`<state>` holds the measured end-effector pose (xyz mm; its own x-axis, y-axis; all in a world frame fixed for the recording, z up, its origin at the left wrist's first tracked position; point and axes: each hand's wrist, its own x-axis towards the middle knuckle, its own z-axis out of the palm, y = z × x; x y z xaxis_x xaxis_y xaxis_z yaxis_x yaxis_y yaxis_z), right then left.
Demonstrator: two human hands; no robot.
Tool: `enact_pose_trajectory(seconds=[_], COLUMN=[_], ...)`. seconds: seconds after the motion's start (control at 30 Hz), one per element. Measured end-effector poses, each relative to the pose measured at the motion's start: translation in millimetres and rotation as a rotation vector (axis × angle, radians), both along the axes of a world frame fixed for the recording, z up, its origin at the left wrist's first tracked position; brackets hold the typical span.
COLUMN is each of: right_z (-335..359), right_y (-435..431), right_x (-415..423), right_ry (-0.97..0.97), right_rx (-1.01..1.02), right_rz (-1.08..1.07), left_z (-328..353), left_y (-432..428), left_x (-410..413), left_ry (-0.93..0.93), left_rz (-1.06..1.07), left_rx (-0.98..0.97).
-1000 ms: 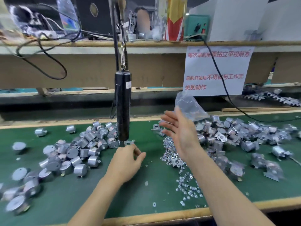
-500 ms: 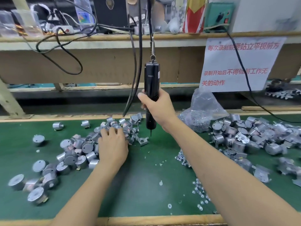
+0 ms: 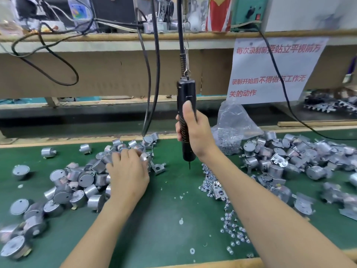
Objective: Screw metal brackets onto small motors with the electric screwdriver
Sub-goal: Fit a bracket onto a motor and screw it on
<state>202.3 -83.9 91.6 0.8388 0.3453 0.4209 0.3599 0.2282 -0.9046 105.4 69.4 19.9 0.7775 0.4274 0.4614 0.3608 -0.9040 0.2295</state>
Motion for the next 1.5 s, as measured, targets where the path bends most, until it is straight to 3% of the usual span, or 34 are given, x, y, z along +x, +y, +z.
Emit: enact_pose_trajectory(seconds=[0.2,0.53,0.73,1.5], right_z=[-0.2,-7.8,-5.8,-16.4], right_y=[-3.6,-13.4,-18.6,-31.5], right_x=[5.9,13.4,17.7,20.0], right_ry=[0.051,0.038,0.073,0.12], right_rx=[0.055,0.033,0.025,0.055], right_rz=[0.054,0.113,0.128,0.136], left_z=[-4.4,-30.2,-32.9,-38.1], left_y=[-27.1,-37.4,-35.0,-35.0], left_x=[5.3,8.4,10.6,8.7], left_ry=[-0.249,-0.062,-0.063,-0.03], left_rz=[-0.303,-0.654,-0.613,-0.581], left_rx=[-0.008,-0.065,-0.267,-0.325])
